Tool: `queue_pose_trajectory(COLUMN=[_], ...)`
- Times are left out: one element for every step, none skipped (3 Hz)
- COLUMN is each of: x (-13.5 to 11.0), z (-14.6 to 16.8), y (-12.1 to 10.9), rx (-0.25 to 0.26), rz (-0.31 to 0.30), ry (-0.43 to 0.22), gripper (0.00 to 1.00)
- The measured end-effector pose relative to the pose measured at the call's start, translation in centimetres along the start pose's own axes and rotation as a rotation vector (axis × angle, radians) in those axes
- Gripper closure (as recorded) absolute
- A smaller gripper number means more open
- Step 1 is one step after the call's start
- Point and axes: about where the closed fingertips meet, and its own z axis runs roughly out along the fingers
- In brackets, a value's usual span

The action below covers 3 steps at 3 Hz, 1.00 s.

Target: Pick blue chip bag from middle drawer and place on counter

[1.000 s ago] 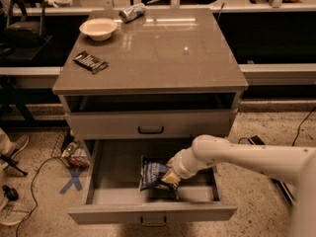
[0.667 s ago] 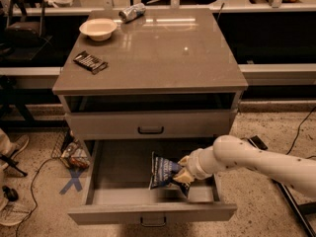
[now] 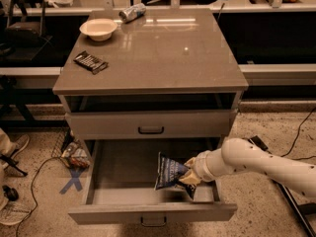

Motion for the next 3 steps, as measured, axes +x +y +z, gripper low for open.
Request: queue_pose_trajectory(x=[-0.5,-1.7,-3.3], z=[-3.0,-9.5,-15.9], y=[0.0,0.4,1.2], rx=[0.034,0.104,0.176], rz=[-0.018,-0.050,-0.101], ry=[-0.014,-0.029,-0.032], gripper=[1.00,1.00,1.00])
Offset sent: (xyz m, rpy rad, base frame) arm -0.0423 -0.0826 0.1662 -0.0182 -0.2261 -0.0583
